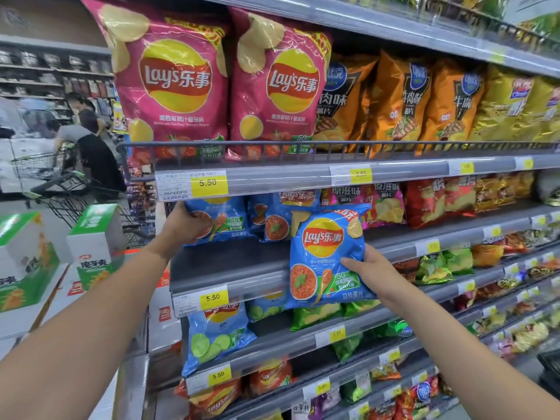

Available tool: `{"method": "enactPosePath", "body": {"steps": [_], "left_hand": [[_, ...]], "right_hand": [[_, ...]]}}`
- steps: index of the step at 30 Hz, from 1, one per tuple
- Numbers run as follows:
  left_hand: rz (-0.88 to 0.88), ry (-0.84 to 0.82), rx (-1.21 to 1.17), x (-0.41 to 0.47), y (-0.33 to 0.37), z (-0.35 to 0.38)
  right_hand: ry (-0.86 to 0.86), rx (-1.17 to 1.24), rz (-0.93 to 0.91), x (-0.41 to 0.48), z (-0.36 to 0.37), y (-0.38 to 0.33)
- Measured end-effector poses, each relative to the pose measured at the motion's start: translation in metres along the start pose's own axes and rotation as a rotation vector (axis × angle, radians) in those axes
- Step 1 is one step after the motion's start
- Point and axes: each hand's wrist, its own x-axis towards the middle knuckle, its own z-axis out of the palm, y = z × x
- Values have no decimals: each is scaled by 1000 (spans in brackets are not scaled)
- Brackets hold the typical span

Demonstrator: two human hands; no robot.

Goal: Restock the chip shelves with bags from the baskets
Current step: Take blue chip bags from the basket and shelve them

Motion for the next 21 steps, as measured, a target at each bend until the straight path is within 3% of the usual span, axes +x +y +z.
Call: {"method": "enactPosePath", "body": {"steps": [4, 6, 9, 12, 17, 21], "left_hand": [[41, 0, -30, 44, -33, 17], [52, 49, 4, 31, -21, 18], [56, -3, 106, 37, -30, 16], [160, -13, 86, 39, -46, 7], [267, 104, 485, -56, -3, -19], [301, -38, 266, -116, 21, -27]], "right_hand": [[-4, 10, -3, -1, 1, 1], [-3, 25, -1, -3, 1, 1], [-3, 68, 6, -5, 1, 1], [-7, 118, 11, -6, 5, -2], [-74, 176, 2, -4, 29, -16], [-157, 191, -31, 0, 61, -31]]}}
